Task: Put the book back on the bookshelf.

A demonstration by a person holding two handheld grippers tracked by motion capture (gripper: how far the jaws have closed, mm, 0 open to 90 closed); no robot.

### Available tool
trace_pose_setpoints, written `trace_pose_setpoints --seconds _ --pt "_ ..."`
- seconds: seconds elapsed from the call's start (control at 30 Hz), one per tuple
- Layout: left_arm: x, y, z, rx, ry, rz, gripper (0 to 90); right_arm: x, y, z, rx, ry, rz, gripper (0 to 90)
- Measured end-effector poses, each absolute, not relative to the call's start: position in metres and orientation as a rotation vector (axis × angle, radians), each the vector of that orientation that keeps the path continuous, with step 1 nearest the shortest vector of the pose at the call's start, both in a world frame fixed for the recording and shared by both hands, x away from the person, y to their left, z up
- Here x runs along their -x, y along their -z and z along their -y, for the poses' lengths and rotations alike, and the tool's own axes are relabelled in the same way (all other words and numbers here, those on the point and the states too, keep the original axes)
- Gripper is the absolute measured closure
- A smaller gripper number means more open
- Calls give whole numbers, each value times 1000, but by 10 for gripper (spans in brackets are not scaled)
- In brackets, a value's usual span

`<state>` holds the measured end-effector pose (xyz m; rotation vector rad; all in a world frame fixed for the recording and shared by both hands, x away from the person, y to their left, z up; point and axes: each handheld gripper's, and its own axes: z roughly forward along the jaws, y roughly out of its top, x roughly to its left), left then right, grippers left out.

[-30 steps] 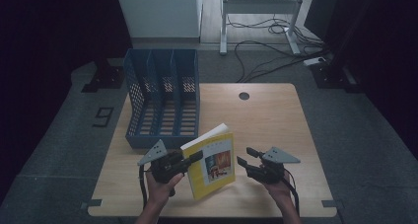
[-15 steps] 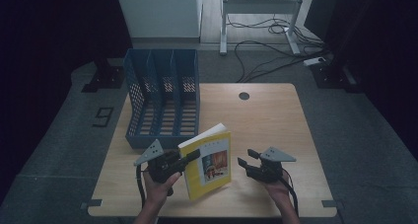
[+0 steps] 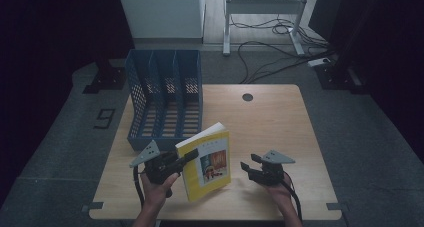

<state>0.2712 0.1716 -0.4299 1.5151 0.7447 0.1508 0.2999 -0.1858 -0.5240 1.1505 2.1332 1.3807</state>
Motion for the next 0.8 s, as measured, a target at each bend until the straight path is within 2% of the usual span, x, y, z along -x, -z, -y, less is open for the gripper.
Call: trace_pose_setpoints --seconds 0.8 --pt "-261 408 -211 -1393 -215 -764 756 -304 541 183 -1184 -1284 -2193 414"
